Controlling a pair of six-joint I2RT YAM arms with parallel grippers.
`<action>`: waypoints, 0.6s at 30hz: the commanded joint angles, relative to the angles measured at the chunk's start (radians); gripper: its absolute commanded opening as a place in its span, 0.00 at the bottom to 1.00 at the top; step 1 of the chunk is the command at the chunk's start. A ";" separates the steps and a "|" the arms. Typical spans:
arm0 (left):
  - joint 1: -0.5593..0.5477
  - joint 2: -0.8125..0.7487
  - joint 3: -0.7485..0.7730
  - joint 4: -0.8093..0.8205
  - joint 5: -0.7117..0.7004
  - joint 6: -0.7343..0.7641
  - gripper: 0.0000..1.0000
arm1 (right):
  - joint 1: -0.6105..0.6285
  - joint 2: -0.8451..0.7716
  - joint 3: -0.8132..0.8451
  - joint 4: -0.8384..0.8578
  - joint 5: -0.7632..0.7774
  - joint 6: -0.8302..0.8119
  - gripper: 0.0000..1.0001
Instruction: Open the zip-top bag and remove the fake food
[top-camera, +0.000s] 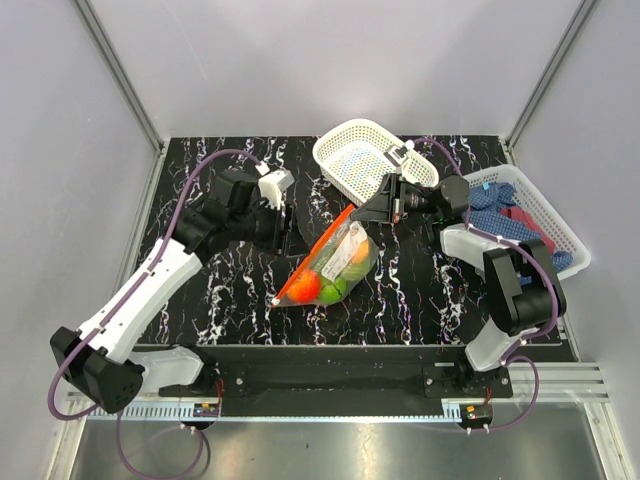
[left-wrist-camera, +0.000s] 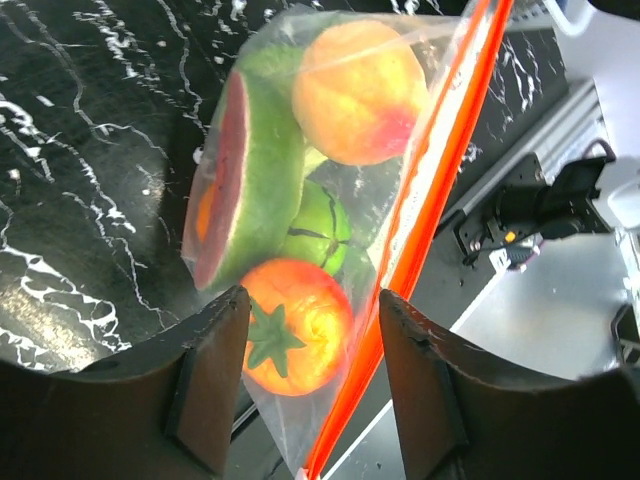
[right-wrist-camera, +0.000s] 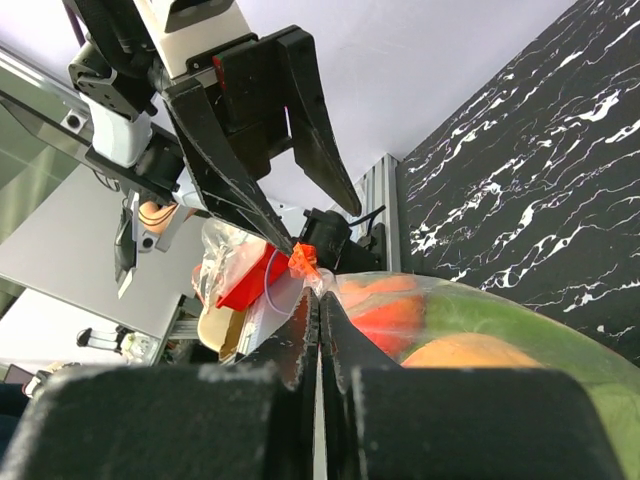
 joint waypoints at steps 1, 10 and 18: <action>0.003 -0.016 -0.004 0.077 0.094 0.058 0.56 | -0.003 -0.060 -0.005 0.054 -0.007 -0.026 0.00; 0.003 -0.028 -0.069 0.149 0.142 0.038 0.57 | -0.003 -0.063 -0.014 0.029 -0.001 -0.044 0.00; 0.003 0.013 -0.076 0.167 0.138 0.055 0.43 | -0.003 -0.065 0.000 0.006 -0.001 -0.052 0.00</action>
